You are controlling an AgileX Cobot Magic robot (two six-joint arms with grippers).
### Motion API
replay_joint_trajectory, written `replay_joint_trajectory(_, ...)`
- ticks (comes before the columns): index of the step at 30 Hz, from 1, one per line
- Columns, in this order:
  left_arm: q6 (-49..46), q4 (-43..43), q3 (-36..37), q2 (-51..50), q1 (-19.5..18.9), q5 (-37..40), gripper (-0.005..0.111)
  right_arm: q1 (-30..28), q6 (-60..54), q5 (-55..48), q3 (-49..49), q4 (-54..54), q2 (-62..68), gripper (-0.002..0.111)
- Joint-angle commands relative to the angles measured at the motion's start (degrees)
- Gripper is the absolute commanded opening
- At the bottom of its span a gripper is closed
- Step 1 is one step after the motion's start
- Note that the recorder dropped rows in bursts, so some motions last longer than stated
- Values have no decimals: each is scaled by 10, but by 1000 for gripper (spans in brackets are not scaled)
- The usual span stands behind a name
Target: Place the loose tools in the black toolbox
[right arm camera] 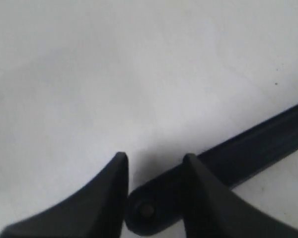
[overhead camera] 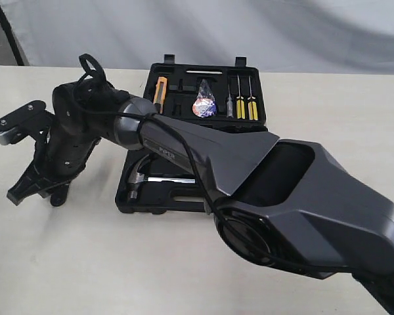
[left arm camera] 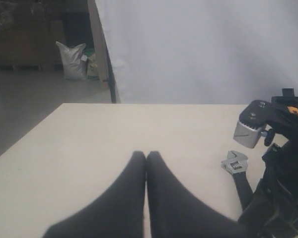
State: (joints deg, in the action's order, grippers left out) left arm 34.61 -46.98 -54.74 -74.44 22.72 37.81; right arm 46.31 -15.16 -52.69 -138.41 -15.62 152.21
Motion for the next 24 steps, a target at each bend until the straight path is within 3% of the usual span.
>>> replay_joint_trajectory(1,6,8,5,5,-2,-10,1,-9,-13,-26,-1,3,6,8)
replay_joint_trajectory(3,6,8,5,5,-2,-10,1,-9,-13,-42,-1,12,6,0)
replay_joint_trajectory(11,6,8,5,5,-2,-10,1,-13,81,-127,-1,148,5,0)
replay_joint_trajectory(15,6,8,5,5,-2,-10,1,-28,113,-116,-1,151,-11,0)
replay_joint_trajectory(20,6,8,5,5,-2,-10,1,-40,86,-75,-1,62,-35,0)
replay_joint_trajectory(24,6,8,5,5,-2,-10,1,-40,-45,-48,-1,-108,-28,0)
